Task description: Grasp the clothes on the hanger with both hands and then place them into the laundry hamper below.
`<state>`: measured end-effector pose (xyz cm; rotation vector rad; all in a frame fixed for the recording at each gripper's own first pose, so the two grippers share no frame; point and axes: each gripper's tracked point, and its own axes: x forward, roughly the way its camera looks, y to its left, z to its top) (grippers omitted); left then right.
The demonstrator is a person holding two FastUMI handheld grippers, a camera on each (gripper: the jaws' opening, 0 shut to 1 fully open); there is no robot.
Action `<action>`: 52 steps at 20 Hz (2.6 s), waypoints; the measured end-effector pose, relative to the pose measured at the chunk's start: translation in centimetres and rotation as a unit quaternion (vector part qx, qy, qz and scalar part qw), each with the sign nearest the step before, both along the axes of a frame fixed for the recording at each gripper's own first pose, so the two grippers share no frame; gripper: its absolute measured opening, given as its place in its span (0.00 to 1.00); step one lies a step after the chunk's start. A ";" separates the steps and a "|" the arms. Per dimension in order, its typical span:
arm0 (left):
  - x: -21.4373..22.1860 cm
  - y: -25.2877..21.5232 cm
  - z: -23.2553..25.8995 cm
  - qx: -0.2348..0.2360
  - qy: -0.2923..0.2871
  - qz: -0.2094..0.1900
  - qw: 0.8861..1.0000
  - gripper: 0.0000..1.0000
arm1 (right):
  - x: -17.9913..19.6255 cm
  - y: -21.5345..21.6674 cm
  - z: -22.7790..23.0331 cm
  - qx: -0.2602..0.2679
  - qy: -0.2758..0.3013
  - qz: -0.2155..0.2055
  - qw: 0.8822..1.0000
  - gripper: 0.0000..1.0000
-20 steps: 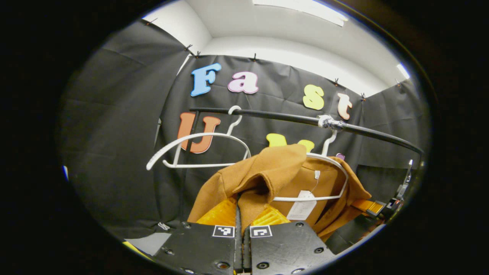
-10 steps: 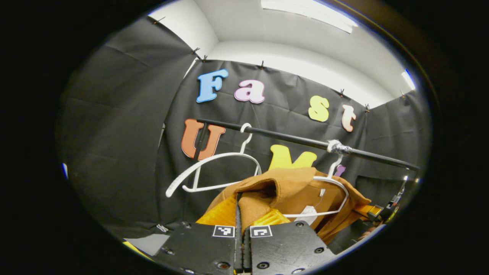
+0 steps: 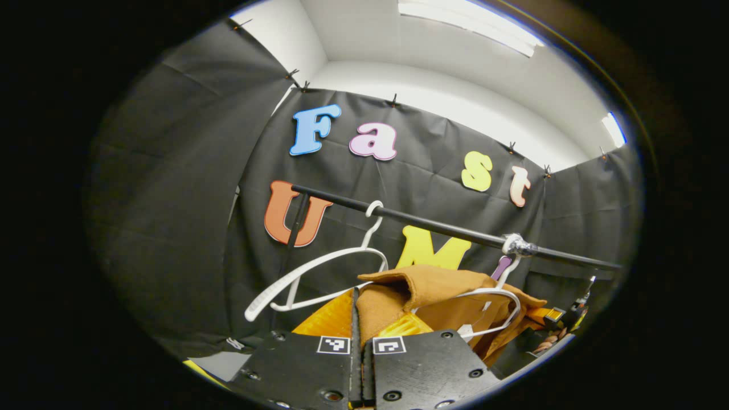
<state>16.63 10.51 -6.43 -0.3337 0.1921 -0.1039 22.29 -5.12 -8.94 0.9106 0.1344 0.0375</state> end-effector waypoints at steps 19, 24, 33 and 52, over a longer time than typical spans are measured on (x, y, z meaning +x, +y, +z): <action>2.8 1.5 -5.8 0.042 0.072 -0.083 0.993 0.05 | 6.5 0.9 -4.8 -0.002 0.035 0.119 0.992 0.07; 2.1 1.3 -7.6 -0.023 0.082 -0.095 0.992 0.05 | 6.6 1.1 -5.5 0.010 0.038 0.142 0.989 0.06; 1.5 0.0 -11.9 -0.049 0.131 -0.099 0.985 0.01 | 4.1 1.1 -10.6 0.016 0.091 0.152 0.984 0.06; -6.0 -8.3 -9.0 -0.035 0.078 -0.158 0.984 0.01 | -7.4 8.0 -9.1 0.053 0.073 0.229 0.969 0.06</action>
